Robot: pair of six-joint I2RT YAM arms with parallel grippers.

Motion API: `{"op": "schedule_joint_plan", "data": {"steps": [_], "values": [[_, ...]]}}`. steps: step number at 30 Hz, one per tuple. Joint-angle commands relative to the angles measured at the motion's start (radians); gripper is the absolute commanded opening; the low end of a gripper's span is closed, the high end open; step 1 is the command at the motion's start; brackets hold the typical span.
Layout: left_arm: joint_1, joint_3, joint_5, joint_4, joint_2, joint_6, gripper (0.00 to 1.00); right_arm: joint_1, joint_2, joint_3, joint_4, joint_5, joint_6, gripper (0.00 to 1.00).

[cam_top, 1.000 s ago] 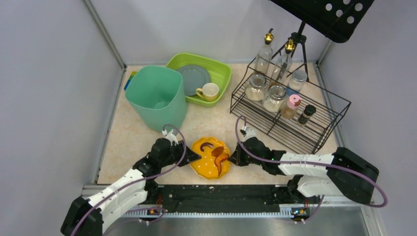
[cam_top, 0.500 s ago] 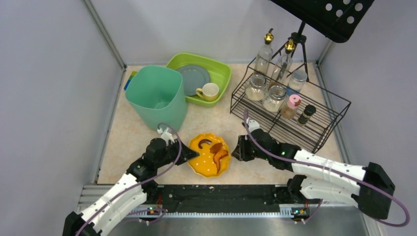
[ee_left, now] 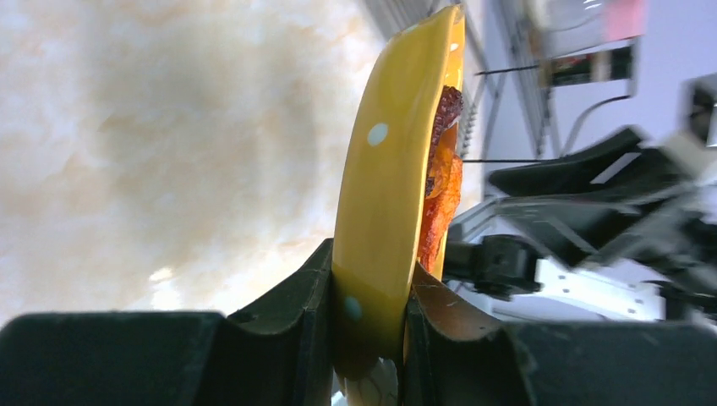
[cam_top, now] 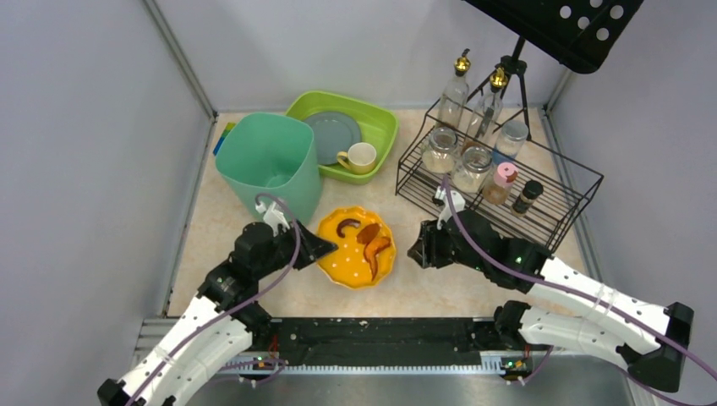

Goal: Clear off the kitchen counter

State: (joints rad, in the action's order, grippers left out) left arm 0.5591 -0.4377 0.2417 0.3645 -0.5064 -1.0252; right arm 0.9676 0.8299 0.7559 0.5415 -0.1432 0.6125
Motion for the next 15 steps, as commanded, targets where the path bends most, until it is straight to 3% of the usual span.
{"op": "schedule_joint_plan", "data": {"steps": [1, 15], "values": [[-0.002, -0.257, 0.008, -0.137, -0.017, -0.025, 0.00, 0.000, -0.004, 0.010, 0.019, -0.008, -0.012, 0.44], [-0.024, -0.758, -0.138, 0.029, -0.293, 0.042, 0.00, 0.000, 0.034, -0.115, -0.168, 0.104, 0.017, 0.42]]}}
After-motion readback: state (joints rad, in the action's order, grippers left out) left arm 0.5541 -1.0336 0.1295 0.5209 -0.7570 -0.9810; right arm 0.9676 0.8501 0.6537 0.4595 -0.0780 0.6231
